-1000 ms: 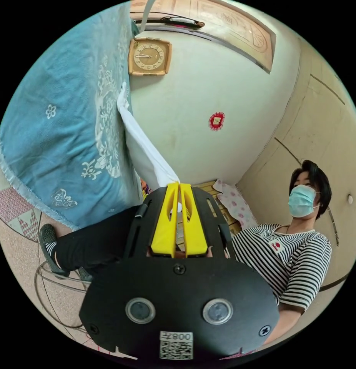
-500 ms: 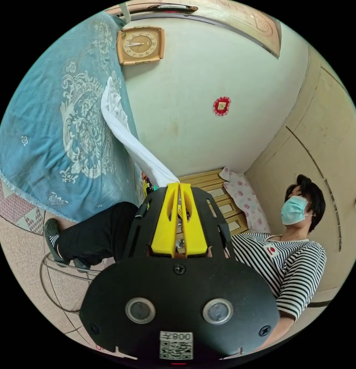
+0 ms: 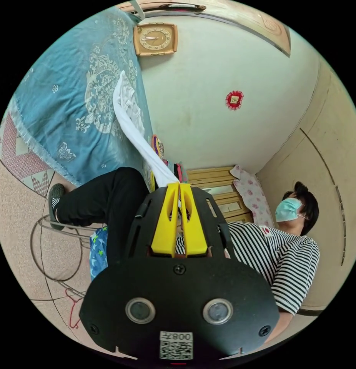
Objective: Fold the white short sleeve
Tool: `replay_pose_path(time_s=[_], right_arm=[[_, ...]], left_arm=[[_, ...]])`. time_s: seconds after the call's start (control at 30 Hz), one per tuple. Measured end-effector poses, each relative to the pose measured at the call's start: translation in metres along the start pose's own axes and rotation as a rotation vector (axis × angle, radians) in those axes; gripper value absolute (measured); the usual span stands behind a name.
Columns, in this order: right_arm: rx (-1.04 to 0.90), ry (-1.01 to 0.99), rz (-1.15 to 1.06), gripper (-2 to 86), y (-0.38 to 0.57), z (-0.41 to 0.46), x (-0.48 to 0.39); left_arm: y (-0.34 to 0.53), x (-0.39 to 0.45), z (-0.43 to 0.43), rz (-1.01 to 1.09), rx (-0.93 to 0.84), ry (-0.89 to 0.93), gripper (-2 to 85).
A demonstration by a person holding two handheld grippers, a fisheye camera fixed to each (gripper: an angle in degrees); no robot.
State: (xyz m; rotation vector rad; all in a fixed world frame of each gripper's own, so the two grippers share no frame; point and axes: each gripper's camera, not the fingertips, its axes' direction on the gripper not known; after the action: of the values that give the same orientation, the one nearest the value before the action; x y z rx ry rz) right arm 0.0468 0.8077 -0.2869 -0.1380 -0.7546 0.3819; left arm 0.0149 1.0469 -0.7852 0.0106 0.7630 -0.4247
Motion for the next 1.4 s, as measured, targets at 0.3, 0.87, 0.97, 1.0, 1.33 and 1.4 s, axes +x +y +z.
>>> replay_pose_path(time_s=[0.3,0.87,0.97,1.0,1.33,1.4], right_arm=[[0.014,-0.039,-0.010,0.9,0.001,-0.028,0.006],[0.013,-0.030,-0.101,0.9,-0.188,0.019,-0.029],[0.009,-0.018,-0.113,0.9,-0.244,0.041,-0.037],[0.008,-0.014,-0.116,0.9,-0.256,0.046,-0.039],[-0.031,0.054,-0.055,1.0,-0.458,0.140,-0.034],[-0.044,0.070,-0.039,1.0,-0.492,0.159,-0.030]], left_arm=[[-0.024,0.026,0.027,0.008,-0.026,-0.035,0.2],[-0.226,0.037,0.114,0.061,0.064,-0.003,0.3],[-0.284,0.037,0.133,0.076,0.081,-0.024,0.2],[-0.296,0.036,0.137,0.078,0.084,-0.033,0.2],[-0.506,-0.001,0.208,0.069,0.117,-0.164,0.2],[-0.538,-0.012,0.218,0.056,0.133,-0.183,0.2]])
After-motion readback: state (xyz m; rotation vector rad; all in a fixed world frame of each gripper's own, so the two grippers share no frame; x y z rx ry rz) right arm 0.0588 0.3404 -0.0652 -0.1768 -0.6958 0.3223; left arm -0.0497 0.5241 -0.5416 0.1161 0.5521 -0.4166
